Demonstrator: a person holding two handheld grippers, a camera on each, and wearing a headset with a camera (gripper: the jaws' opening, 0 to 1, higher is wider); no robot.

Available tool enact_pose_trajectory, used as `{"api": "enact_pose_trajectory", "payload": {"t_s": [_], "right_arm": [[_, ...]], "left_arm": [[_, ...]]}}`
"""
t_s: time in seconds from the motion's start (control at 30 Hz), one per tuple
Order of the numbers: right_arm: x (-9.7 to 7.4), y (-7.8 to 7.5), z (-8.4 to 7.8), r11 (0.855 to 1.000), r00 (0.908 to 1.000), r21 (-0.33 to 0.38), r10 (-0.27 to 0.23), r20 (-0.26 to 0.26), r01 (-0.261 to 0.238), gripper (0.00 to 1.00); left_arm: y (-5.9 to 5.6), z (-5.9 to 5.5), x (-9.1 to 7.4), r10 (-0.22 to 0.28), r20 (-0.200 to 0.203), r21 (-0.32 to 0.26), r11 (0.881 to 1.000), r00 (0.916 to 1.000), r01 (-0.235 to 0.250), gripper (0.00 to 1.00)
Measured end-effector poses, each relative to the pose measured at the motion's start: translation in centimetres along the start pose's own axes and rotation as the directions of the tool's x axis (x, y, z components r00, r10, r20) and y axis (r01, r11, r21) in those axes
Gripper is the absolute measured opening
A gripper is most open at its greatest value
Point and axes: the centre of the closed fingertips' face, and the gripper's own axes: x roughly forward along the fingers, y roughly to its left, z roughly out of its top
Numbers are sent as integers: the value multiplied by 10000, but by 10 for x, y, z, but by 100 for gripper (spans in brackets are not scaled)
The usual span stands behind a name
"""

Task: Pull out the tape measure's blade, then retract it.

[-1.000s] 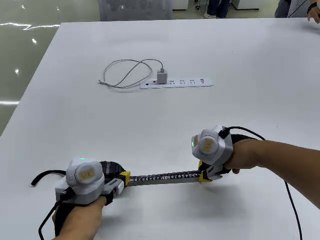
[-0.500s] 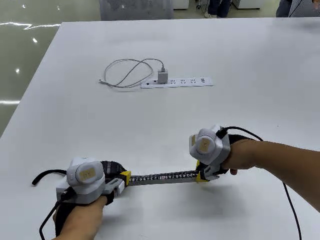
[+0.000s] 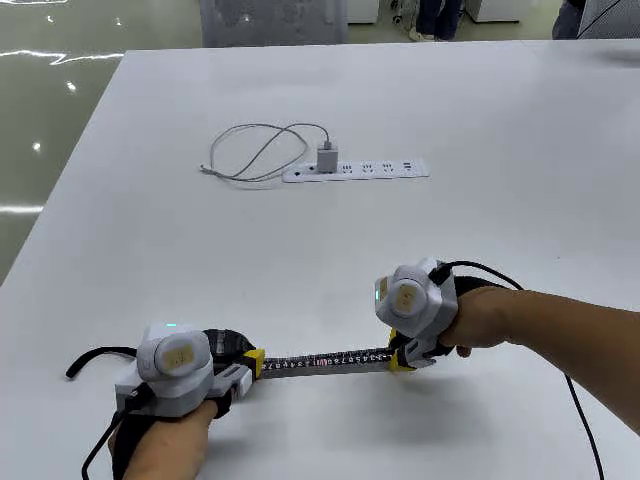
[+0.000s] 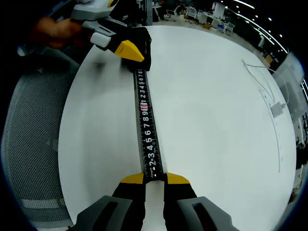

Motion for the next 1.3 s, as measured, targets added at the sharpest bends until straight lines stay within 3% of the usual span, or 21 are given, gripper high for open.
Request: {"api": "enact_pose_trajectory", "payload": {"t_s": [1.3], "right_arm": [[5, 1, 12, 10000, 10000, 85, -22, 57, 22, 10]], "left_arm": [[0, 0, 0, -36, 4, 34, 10000, 10000, 36, 61]]}}
